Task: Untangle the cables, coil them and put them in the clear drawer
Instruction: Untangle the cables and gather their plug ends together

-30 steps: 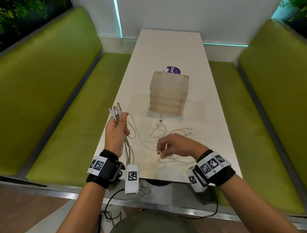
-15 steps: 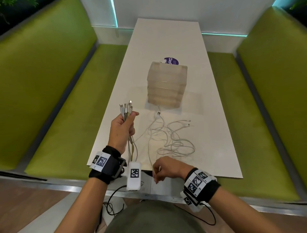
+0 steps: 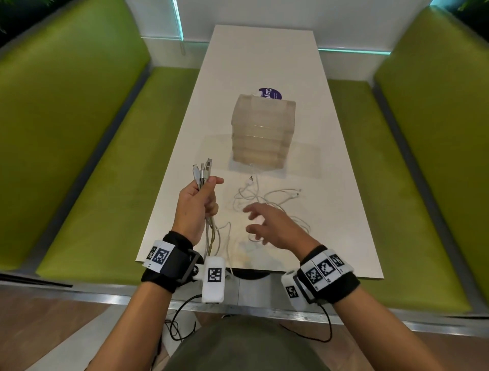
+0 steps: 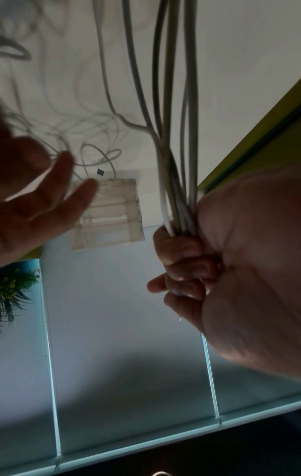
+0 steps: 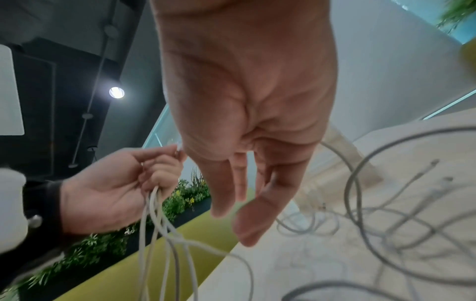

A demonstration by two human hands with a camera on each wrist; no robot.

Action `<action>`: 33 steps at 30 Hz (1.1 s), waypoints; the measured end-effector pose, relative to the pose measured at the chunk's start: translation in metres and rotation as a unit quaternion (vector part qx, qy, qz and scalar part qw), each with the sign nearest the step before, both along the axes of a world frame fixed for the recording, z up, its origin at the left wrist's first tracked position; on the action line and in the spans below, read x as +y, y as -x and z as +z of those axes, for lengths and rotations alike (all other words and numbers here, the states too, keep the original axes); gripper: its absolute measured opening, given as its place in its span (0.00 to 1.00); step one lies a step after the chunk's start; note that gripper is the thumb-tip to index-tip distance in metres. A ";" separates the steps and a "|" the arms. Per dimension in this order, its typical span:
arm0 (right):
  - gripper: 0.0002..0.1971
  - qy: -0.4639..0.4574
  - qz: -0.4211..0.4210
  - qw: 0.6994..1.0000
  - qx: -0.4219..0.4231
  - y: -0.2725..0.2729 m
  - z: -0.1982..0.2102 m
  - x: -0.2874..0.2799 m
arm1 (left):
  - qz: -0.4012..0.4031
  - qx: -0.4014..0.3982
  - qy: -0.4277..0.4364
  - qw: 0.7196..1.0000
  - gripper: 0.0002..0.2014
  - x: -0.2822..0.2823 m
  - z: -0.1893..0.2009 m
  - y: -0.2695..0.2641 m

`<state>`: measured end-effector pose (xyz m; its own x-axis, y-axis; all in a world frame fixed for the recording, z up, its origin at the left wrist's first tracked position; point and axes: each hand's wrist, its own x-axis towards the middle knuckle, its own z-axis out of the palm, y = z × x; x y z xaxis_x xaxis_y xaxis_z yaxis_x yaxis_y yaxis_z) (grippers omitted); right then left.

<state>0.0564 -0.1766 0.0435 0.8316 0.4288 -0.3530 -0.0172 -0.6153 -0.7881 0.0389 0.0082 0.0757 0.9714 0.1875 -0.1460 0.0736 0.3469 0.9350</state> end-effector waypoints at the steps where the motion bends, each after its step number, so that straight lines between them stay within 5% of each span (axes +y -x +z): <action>1: 0.24 0.002 0.032 0.999 -0.004 -0.001 -0.003 0.006 | -0.006 0.000 0.001 1.000 0.10 -0.001 0.000 0.000; 3: 0.28 0.033 0.103 0.994 -0.024 0.002 -0.009 0.019 | -0.021 0.000 -0.006 1.000 0.09 -0.005 -0.001 0.002; 7: 0.14 0.054 0.183 0.981 -0.019 0.017 -0.017 0.031 | -0.033 0.007 -0.005 0.999 0.06 -0.006 0.000 0.005; 10: 0.19 0.067 0.221 0.973 0.025 0.022 -0.012 0.029 | -0.024 0.020 0.004 1.000 0.08 -0.002 -0.002 0.005; 12: 0.22 0.048 0.195 0.979 0.036 0.016 -0.005 0.022 | -0.018 0.026 0.006 0.999 0.08 0.000 -0.004 0.005; 16: 0.11 -0.057 0.054 0.997 0.028 -0.013 0.013 0.003 | -0.014 0.030 0.011 0.999 0.08 0.001 -0.005 0.003; 19: 0.09 -0.024 -0.020 0.999 -0.012 -0.039 0.010 -0.002 | -0.013 0.032 0.011 0.999 0.08 0.000 -0.005 0.002; 28: 0.10 0.078 0.021 0.996 0.036 -0.060 -0.040 0.027 | -0.015 0.048 -0.002 0.999 0.08 -0.003 -0.010 0.003; 33: 0.10 -0.010 0.004 0.998 -0.064 -0.053 -0.016 0.025 | -0.019 0.067 -0.009 0.998 0.11 0.007 -0.018 0.003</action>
